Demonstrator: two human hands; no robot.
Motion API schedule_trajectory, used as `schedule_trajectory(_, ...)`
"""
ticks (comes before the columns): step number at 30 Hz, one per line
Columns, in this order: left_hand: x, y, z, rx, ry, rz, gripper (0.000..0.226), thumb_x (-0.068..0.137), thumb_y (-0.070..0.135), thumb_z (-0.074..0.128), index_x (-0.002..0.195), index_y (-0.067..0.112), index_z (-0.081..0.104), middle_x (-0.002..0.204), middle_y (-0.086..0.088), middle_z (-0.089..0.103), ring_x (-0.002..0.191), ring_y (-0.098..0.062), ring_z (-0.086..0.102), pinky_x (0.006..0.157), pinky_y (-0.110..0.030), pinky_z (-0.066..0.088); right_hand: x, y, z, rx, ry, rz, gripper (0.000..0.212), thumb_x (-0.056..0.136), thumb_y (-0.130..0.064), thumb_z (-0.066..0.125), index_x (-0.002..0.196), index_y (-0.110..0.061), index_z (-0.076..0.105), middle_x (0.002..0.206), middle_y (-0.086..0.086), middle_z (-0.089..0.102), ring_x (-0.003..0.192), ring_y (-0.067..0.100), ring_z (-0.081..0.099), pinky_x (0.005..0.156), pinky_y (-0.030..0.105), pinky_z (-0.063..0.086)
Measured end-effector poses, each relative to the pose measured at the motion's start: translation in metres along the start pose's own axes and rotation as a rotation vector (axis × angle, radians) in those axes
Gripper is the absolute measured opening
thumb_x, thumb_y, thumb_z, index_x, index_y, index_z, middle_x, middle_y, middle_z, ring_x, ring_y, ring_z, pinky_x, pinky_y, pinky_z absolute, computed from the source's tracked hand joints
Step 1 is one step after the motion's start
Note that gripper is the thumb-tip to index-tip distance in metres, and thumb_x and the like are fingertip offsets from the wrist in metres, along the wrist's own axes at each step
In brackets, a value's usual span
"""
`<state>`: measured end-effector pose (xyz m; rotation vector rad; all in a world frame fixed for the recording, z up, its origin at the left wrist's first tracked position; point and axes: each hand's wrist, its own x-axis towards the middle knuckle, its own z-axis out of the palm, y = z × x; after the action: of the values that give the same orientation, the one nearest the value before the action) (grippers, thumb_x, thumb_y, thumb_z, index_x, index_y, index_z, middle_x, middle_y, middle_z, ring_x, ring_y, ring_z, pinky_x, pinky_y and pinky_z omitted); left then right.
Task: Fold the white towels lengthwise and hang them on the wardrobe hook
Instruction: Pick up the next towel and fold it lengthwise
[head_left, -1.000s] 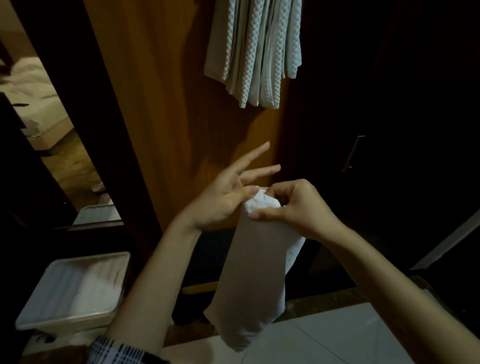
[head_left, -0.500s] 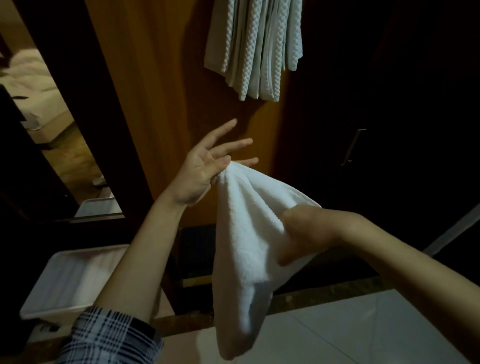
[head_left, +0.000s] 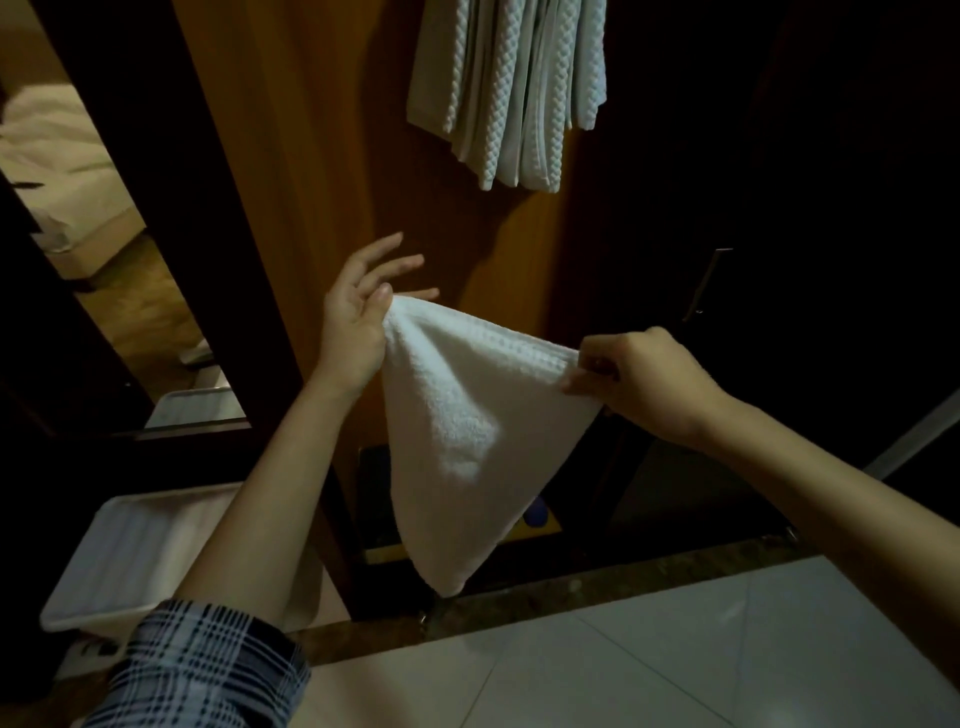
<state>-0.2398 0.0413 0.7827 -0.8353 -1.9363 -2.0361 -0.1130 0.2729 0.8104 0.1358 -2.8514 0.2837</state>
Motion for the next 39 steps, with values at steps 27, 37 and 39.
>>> schedule_trajectory(27,0.015,-0.001,0.013,0.968,-0.87,-0.093,0.066,0.082,-0.019,0.04,0.124,0.027,0.06,0.108,0.005,0.052,0.083,-0.008,0.052,0.065,-0.028,0.047,0.021,0.027,0.016,-0.187,-0.055,-0.063,0.027,0.078,0.007,0.047,0.08,-0.02,0.049,0.077,-0.002,0.052,0.075,0.027,0.058,0.056,0.034,0.04)
schedule_trajectory(37,0.004,-0.011,0.026,0.797,-0.738,0.026,0.035,0.091,-0.001,0.048,0.114,0.018,0.067,0.096,0.013,0.049,0.084,0.002,0.047,0.068,-0.008,0.037,0.02,0.011,-0.017,0.022,-0.781,0.07,0.042,0.088,-0.009,0.055,0.123,-0.031,0.051,0.118,-0.003,0.057,0.094,0.012,0.057,0.075,0.02,0.044)
schedule_trajectory(39,0.0,-0.009,0.028,0.767,-0.718,0.039,0.032,0.092,0.0,0.048,0.114,0.014,0.066,0.101,0.009,0.051,0.089,-0.001,0.047,0.071,-0.003,0.037,0.017,0.005,-0.017,0.035,-0.83,0.073,0.042,0.089,-0.006,0.051,0.124,-0.029,0.052,0.115,-0.005,0.057,0.094,0.008,0.054,0.076,0.018,0.042)
